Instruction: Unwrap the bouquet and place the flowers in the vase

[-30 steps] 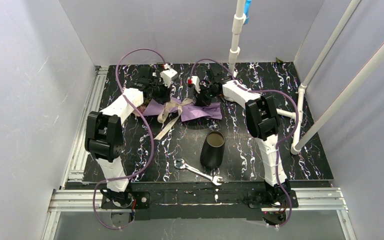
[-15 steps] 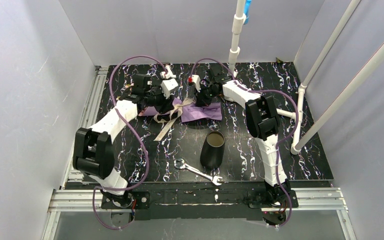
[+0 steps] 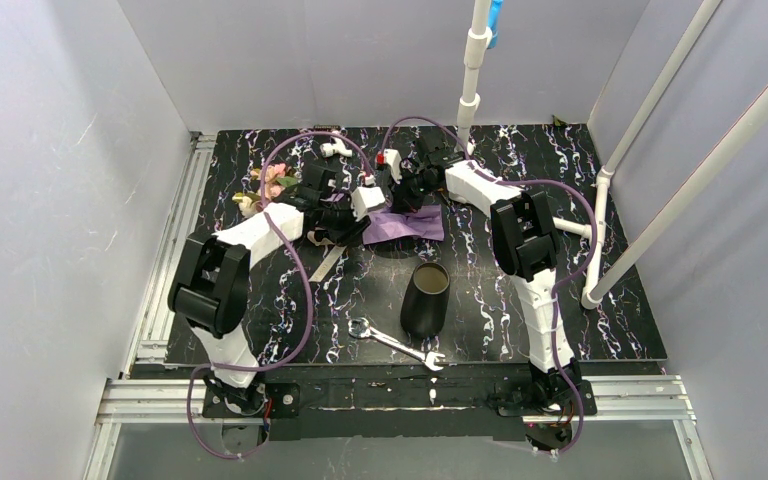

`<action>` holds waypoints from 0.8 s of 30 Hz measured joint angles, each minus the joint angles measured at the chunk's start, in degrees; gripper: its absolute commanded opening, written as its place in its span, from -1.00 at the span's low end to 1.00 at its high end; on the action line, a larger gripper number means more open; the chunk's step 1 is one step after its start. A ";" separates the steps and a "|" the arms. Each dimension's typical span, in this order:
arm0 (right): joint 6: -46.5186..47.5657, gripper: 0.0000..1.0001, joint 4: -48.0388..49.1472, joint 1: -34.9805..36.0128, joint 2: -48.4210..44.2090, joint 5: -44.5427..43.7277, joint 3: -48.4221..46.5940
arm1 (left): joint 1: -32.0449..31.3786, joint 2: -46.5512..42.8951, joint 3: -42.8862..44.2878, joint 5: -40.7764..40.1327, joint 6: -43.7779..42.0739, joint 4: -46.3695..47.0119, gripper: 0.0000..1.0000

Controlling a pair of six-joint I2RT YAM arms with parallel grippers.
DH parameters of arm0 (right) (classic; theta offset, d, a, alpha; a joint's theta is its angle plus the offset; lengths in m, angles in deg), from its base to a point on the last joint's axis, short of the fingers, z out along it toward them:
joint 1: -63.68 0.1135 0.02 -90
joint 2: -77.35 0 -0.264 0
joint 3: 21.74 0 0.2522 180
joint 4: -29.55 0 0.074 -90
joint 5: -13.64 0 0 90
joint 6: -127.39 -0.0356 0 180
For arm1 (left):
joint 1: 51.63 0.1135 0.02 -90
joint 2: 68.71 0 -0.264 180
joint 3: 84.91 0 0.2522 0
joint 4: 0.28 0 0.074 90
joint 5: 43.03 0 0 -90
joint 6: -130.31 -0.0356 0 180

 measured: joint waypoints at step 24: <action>-1.95 -0.97 1.16 0.04 0.46 -1.36 0.04 | -2.32 8.28 3.89 -13.88 3.89 3.19 -1.00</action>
